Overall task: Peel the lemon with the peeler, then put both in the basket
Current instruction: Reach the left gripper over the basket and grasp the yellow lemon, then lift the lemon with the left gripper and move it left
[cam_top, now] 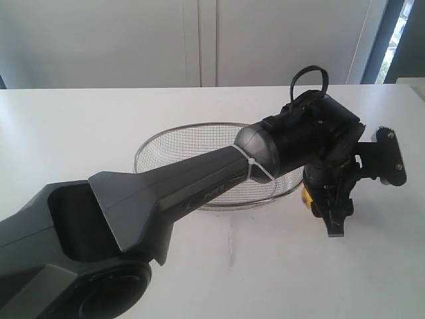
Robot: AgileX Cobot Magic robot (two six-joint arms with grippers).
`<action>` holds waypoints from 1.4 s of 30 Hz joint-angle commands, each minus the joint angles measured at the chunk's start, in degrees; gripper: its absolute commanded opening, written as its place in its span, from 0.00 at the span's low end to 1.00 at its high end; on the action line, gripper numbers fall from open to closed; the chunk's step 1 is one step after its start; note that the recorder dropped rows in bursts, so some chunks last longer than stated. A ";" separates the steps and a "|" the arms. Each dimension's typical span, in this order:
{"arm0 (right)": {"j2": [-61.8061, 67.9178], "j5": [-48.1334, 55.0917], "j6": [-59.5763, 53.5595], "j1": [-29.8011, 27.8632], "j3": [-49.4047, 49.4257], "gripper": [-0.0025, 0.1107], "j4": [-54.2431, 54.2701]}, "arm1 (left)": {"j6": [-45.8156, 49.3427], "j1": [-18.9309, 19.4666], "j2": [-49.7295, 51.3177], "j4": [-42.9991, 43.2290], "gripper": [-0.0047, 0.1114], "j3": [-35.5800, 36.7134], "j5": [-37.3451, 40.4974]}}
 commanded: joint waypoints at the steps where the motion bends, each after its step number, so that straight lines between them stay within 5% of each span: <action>1: -0.56 -1.19 0.36 -0.12 0.12 0.02 -1.22 | -0.41 -0.32 -2.87 -2.69 0.04 -0.46 2.58; 9: -0.60 -1.43 3.47 -0.12 0.12 0.02 -4.61 | 1.58 0.89 -5.85 -4.76 0.04 -0.46 8.99; 15: -0.60 -1.83 4.12 -0.12 0.12 0.02 -5.93 | 7.52 3.71 -8.10 -15.85 0.04 -0.46 14.18; 31: -0.60 -3.42 6.77 -0.12 0.12 0.02 -8.71 | 14.65 22.20 -14.98 -47.64 0.04 -0.14 20.89; 38: -0.60 -6.34 6.77 -0.12 2.47 0.02 -8.71 | 16.38 27.76 -17.19 -53.94 0.04 0.26 20.89; 42: -0.60 -7.03 6.77 -0.12 2.74 0.02 -8.60 | 19.40 29.58 -21.37 -54.90 0.04 8.20 20.89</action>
